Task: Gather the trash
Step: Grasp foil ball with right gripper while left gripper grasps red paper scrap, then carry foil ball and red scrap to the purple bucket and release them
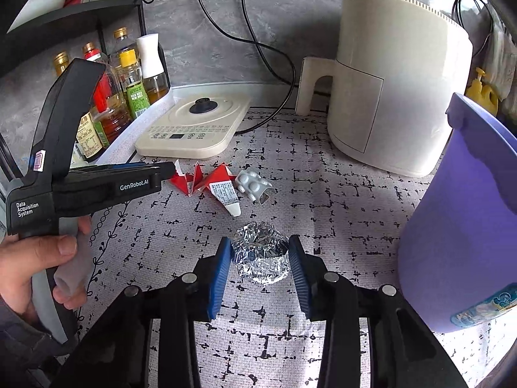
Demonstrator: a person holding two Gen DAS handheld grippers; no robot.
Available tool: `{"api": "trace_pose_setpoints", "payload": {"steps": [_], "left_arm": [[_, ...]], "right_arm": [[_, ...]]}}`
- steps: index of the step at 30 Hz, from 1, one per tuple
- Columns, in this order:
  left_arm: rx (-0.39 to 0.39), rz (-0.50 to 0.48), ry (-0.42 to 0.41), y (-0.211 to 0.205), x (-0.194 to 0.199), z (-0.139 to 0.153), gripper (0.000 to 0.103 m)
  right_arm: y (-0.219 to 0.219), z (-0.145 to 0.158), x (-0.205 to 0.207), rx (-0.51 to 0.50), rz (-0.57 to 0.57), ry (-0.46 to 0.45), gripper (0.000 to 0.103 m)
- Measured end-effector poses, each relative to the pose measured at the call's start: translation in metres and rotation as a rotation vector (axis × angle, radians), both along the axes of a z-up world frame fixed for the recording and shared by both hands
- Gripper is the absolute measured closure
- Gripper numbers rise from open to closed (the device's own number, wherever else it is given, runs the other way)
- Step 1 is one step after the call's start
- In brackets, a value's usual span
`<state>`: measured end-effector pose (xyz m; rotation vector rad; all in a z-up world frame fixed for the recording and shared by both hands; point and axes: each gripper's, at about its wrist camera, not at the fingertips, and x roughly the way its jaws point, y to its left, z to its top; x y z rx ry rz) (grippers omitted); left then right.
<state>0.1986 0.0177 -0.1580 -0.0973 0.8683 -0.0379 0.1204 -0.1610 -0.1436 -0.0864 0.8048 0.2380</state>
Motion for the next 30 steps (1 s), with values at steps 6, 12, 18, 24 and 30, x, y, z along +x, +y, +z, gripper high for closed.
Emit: {"api": "trace_pose_setpoints", "payload": {"steps": [6,12,18,24,30], "left_arm": [[0.021,-0.001,0.025,-0.004,0.014,-0.014,0.065],[0.044,0.008,0.037,-0.006,0.021,-0.019,0.099],[0.063,0.010,-0.013,-0.007,0.011,-0.003,0.100],[0.058,0.023,-0.064,-0.005,-0.004,0.024,0.100],[0.047,0.028,-0.123,-0.006,-0.023,0.054,0.100]], "right_arm": [[-0.009,0.005,-0.001,-0.009,-0.027,-0.015,0.067],[-0.015,0.009,-0.004,-0.020,-0.037,-0.026,0.067],[-0.016,0.013,-0.005,-0.017,-0.027,-0.035,0.067],[-0.012,0.025,-0.006,-0.003,0.003,-0.071,0.067],[-0.009,0.043,-0.009,0.013,0.030,-0.117,0.067]]}}
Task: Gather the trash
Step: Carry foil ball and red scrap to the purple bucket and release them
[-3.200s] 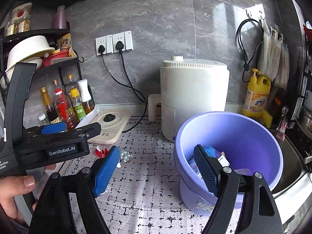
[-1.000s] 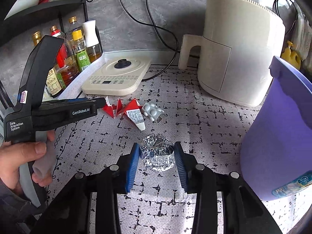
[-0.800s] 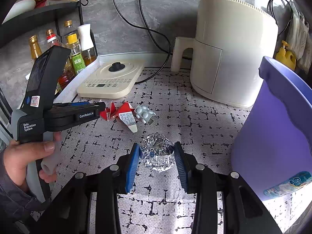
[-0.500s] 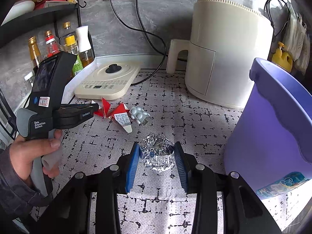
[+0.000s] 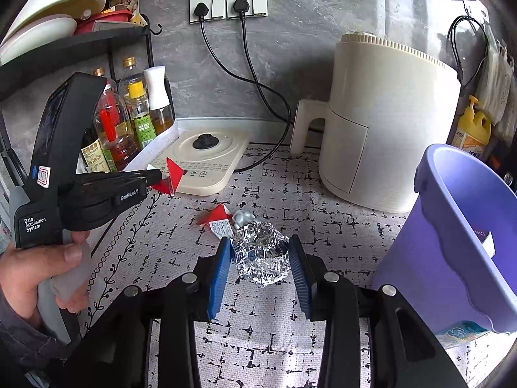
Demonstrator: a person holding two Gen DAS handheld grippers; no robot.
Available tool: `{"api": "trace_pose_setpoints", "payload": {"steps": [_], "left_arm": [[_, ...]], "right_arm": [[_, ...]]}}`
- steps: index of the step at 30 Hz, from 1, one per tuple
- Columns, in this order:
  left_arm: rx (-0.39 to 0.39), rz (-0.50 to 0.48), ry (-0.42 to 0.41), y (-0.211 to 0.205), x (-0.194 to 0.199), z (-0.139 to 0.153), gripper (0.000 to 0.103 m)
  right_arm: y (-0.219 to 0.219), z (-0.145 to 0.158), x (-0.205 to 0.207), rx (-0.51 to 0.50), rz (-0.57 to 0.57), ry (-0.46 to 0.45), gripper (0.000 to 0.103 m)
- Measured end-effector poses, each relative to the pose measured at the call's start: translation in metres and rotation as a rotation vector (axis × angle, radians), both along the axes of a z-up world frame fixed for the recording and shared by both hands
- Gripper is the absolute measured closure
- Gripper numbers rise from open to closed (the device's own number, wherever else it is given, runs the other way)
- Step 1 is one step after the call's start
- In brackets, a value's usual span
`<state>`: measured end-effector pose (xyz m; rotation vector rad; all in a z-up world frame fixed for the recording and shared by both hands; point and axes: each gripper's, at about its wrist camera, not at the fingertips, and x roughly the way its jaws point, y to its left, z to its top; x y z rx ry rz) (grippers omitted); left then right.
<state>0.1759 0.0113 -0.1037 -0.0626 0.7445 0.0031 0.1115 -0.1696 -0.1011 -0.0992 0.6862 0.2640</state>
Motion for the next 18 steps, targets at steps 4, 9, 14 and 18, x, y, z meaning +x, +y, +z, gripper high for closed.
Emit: {"api": "trace_pose_setpoints", "payload": {"steps": [4,9,14,18], "left_arm": [[-0.005,0.003,-0.036,-0.002,-0.012,0.020,0.100],[-0.010,0.014,-0.079,0.000,-0.029,0.042,0.100],[-0.010,0.017,-0.127,-0.005,-0.043,0.064,0.100],[-0.013,0.008,-0.157,-0.014,-0.049,0.079,0.100]], "right_arm": [[0.003,0.013,-0.004,0.011,0.018,-0.036,0.067],[0.001,0.031,-0.009,0.023,0.029,-0.074,0.066],[-0.006,0.053,-0.015,0.033,0.022,-0.125,0.066],[-0.015,0.069,-0.020,0.036,-0.003,-0.167,0.066]]}}
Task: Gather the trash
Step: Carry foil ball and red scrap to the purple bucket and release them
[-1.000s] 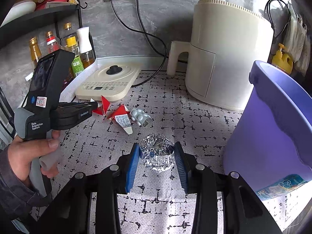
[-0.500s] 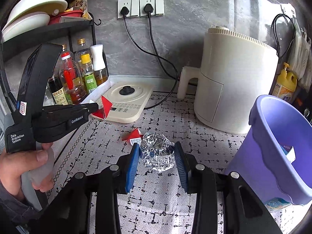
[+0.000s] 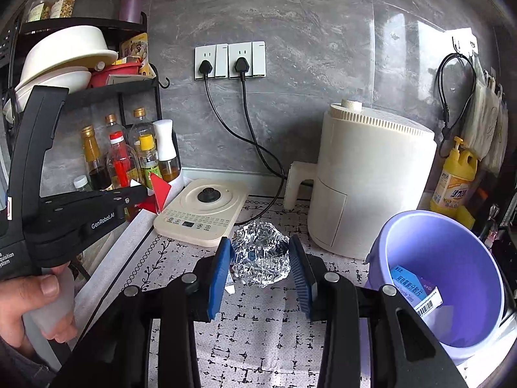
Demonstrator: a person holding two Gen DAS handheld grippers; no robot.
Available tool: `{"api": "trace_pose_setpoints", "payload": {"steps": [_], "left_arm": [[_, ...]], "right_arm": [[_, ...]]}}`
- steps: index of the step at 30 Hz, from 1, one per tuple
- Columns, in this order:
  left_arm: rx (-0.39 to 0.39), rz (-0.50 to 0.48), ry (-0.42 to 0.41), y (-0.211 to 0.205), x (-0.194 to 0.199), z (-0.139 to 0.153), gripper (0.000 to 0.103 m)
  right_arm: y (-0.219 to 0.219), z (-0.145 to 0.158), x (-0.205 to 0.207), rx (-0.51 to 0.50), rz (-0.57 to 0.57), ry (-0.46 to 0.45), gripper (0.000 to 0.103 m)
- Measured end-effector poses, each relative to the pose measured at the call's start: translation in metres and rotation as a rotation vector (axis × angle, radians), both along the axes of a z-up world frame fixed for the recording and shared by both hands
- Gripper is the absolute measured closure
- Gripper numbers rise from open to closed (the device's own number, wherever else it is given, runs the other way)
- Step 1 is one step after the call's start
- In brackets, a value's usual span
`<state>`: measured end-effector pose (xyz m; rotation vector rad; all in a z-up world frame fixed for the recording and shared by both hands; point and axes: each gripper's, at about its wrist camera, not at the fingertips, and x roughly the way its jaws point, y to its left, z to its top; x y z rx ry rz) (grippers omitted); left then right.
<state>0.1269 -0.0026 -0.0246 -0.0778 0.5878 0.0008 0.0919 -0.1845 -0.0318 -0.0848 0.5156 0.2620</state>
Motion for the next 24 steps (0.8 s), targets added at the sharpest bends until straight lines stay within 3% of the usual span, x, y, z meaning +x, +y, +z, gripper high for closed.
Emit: {"api": "trace_pose_setpoints", "payload": {"steps": [10,20,21,22,24], "left_arm": [[-0.025,-0.094,-0.066,-0.050,-0.007,0.031,0.100],[-0.061,-0.257,-0.086,-0.114,-0.004,0.039,0.100],[-0.062,-0.275,-0.085,-0.121,-0.003,0.039,0.100],[-0.063,-0.293,-0.086,-0.128,-0.002,0.039,0.100],[-0.067,-0.330,-0.085,-0.143,-0.001,0.040,0.100]], "right_arm": [[-0.048,0.035,-0.020,-0.004,-0.134,-0.094,0.066],[-0.112,0.040,-0.031,-0.013,-0.335,-0.104,0.064],[-0.120,0.039,-0.032,-0.004,-0.353,-0.101,0.052],[-0.127,0.038,-0.034,0.006,-0.369,-0.102,0.034],[-0.138,0.037,-0.042,0.012,-0.398,-0.122,0.028]]}}
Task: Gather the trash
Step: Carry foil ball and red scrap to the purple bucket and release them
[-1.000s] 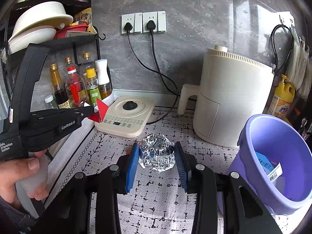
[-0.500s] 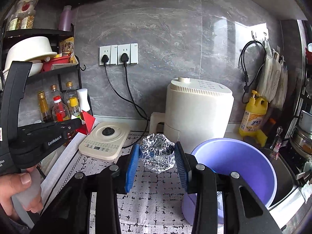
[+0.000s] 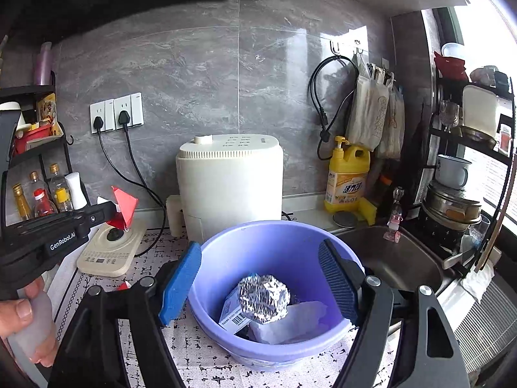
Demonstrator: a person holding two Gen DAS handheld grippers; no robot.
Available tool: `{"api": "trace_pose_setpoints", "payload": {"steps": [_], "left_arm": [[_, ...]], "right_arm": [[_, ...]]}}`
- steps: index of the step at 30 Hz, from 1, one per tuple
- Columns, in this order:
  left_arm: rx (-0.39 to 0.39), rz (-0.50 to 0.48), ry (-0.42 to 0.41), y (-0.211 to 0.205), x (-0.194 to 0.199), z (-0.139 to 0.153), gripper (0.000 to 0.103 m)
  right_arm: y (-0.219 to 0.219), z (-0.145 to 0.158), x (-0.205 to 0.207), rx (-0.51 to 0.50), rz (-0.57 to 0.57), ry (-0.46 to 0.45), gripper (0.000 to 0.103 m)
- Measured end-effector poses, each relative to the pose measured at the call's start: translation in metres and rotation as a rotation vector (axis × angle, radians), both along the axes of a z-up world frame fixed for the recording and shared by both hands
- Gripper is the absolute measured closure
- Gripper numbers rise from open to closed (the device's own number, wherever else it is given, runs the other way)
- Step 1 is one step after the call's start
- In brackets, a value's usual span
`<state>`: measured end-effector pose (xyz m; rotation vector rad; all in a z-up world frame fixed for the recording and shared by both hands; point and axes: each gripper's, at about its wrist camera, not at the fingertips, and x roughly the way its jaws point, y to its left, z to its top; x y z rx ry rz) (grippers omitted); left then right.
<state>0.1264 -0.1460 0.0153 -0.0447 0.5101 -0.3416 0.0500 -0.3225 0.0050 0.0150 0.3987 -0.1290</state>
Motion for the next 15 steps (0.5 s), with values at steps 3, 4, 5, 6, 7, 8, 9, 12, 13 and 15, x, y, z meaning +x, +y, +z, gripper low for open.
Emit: {"api": "trace_pose_setpoints", "payload": {"steps": [3,4,5,6,7,8,9,12,13,15], "left_arm": [[-0.006,-0.050,0.001,-0.020,0.003,-0.001,0.100],[-0.009,-0.068,0.002,-0.027,0.003,-0.001,0.100],[-0.011,-0.085,0.003,-0.033,0.004,-0.002,0.100],[-0.015,-0.103,0.009,-0.039,0.006,-0.004,0.100],[-0.021,-0.123,0.018,-0.047,0.008,-0.006,0.100],[-0.025,-0.140,0.024,-0.054,0.010,-0.009,0.100],[-0.024,-0.157,0.032,-0.061,0.012,-0.012,0.100],[-0.011,-0.215,0.058,-0.084,0.016,-0.019,0.100],[-0.003,-0.233,0.058,-0.090,0.016,-0.020,0.100],[0.002,-0.254,0.065,-0.098,0.018,-0.022,0.100]], "right_arm": [[-0.012,-0.004,-0.005,-0.010,-0.032,0.016,0.028],[-0.016,-0.005,-0.007,-0.004,-0.045,0.018,0.029],[-0.019,-0.006,-0.009,0.002,-0.056,0.023,0.029],[-0.023,-0.007,-0.010,0.005,-0.067,0.030,0.029],[-0.026,-0.008,-0.010,0.006,-0.078,0.037,0.029],[-0.028,-0.009,-0.012,0.006,-0.089,0.042,0.029],[-0.030,-0.010,-0.014,0.002,-0.096,0.046,0.029],[-0.035,-0.010,-0.020,-0.002,-0.118,0.042,0.029],[-0.038,-0.010,-0.022,0.003,-0.124,0.039,0.029],[-0.040,-0.011,-0.025,0.007,-0.140,0.039,0.029]]}}
